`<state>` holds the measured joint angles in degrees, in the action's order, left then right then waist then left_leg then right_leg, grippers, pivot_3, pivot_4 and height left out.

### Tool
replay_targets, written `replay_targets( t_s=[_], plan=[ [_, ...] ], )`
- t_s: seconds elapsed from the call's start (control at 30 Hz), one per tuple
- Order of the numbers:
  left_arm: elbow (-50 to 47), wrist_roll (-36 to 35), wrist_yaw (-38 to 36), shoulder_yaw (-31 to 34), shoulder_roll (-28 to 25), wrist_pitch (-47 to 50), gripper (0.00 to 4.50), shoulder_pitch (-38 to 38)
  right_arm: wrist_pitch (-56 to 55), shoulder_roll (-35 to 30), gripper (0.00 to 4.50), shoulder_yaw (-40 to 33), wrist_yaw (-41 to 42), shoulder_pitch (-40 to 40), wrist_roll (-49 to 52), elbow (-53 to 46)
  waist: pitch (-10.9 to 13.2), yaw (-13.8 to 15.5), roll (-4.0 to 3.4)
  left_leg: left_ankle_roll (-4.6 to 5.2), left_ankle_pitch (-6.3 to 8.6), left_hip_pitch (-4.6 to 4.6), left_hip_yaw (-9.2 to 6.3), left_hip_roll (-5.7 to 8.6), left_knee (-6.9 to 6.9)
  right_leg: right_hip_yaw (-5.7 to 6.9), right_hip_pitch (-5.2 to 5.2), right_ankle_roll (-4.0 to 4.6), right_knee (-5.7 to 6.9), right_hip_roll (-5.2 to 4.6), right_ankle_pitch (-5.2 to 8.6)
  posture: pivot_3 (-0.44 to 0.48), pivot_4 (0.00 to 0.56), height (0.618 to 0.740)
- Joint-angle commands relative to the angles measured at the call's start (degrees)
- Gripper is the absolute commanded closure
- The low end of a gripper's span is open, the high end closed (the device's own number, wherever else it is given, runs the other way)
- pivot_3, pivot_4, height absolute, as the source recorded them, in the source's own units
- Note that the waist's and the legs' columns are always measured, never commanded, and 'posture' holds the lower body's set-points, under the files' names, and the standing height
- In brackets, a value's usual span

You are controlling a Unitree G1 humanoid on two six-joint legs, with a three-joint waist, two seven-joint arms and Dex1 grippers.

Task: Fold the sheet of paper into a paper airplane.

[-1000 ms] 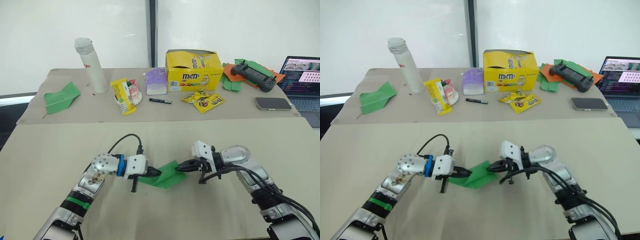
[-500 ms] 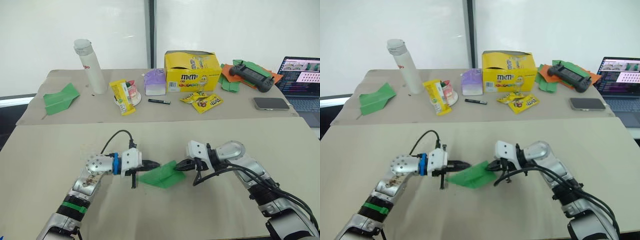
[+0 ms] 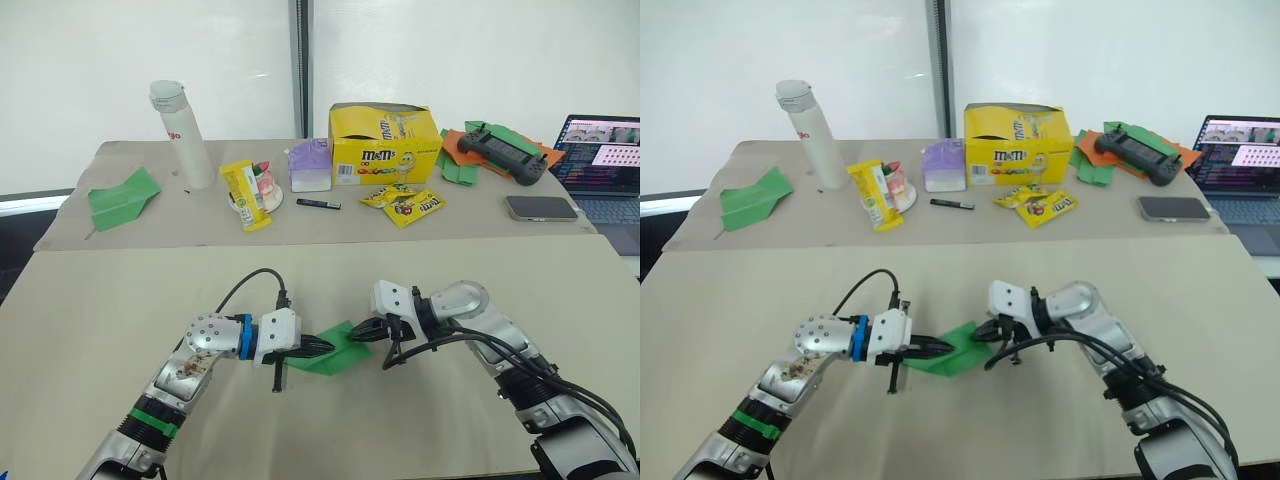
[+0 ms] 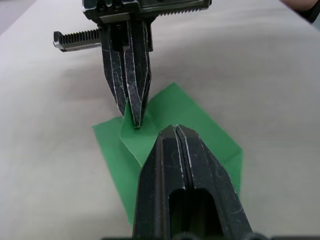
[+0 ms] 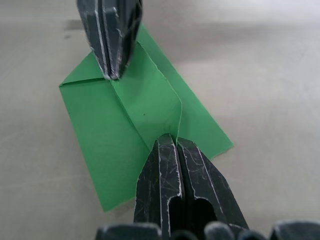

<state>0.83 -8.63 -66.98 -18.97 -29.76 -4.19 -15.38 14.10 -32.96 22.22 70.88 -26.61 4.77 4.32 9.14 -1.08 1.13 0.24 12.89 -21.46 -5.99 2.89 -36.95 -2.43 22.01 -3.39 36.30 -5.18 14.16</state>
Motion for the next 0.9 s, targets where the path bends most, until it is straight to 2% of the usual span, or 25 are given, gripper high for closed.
replay_targets(
  t_s=[0.03, 0.3, 0.4, 0.53, 0.63, 0.77, 0.9],
  plan=[
    [1.6, 1.6, -0.4, -0.6, -0.6, -2.1, 4.50, -0.5, 3.0, -1.1, 4.48, 2.5, -2.6, 2.0, -4.6, 3.1, 0.0, -0.1, 0.00, 0.00, 0.00, -0.01, 0.00, 0.00, 0.00, 0.00, 0.01, 0.00, 0.00, 0.00, 0.00, 0.000, 0.150, 0.740],
    [6.5, 4.7, -0.9, -2.5, -1.3, -5.7, 4.50, 1.2, 3.5, -1.0, 4.48, 2.2, -3.0, 2.6, -3.8, 1.9, 0.0, 0.0, 0.01, 0.00, 0.00, 0.11, 0.00, -0.10, 0.01, 0.00, 0.01, 0.00, -0.04, 0.00, 0.01, 0.000, 0.150, 0.740],
    [7.4, 4.8, -0.6, -2.8, -1.2, -6.7, 4.50, 2.1, 5.7, -0.3, 4.48, 0.4, -2.5, 3.4, -0.5, -0.2, -0.1, 0.0, -0.03, -0.01, 0.00, 0.15, 0.00, -0.12, 0.04, 0.00, 0.00, 0.01, -0.07, 0.00, 0.01, 0.000, 0.150, 0.740],
    [7.9, 4.8, -0.3, -2.9, -1.3, -7.5, 4.50, 2.4, 1.6, -1.1, 3.22, -3.6, -3.9, 4.9, 1.1, -5.6, -0.1, 0.2, -0.06, -0.01, 0.01, 0.13, 0.00, -0.12, 0.10, 0.00, 0.01, 0.01, -0.09, -0.02, 0.03, 0.000, 0.150, 0.740],
    [8.4, 4.7, 0.1, -2.8, -1.1, -8.0, 4.50, 2.4, 4.5, 0.7, 2.22, -7.4, -6.0, 6.0, 5.8, -12.6, -0.1, 0.2, -0.09, 0.00, 0.00, -0.10, 0.01, -0.10, 0.10, -0.02, 0.08, 0.02, -0.04, -0.04, 0.02, 0.000, 0.150, 0.740],
    [9.8, 4.5, 0.2, -2.7, -0.4, -9.7, 4.50, 2.2, 2.7, 1.1, 2.22, -8.3, -7.4, 8.0, 7.3, -17.7, -0.1, 0.3, -0.23, -0.01, 0.00, -0.30, -0.01, -0.08, 0.09, -0.02, 0.21, 0.02, -0.06, -0.06, 0.02, 0.000, 0.150, 0.740],
    [8.2, 3.7, -1.7, -3.7, -0.9, -9.1, 4.50, 3.2, 0.7, 2.8, 3.49, -5.9, -10.9, 11.9, 5.6, -19.3, -0.1, 0.4, -0.23, -0.01, 0.00, -0.32, -0.03, -0.04, 0.09, 0.01, 0.19, 0.00, -0.11, -0.07, 0.03, 0.000, 0.150, 0.740]
  ],
)
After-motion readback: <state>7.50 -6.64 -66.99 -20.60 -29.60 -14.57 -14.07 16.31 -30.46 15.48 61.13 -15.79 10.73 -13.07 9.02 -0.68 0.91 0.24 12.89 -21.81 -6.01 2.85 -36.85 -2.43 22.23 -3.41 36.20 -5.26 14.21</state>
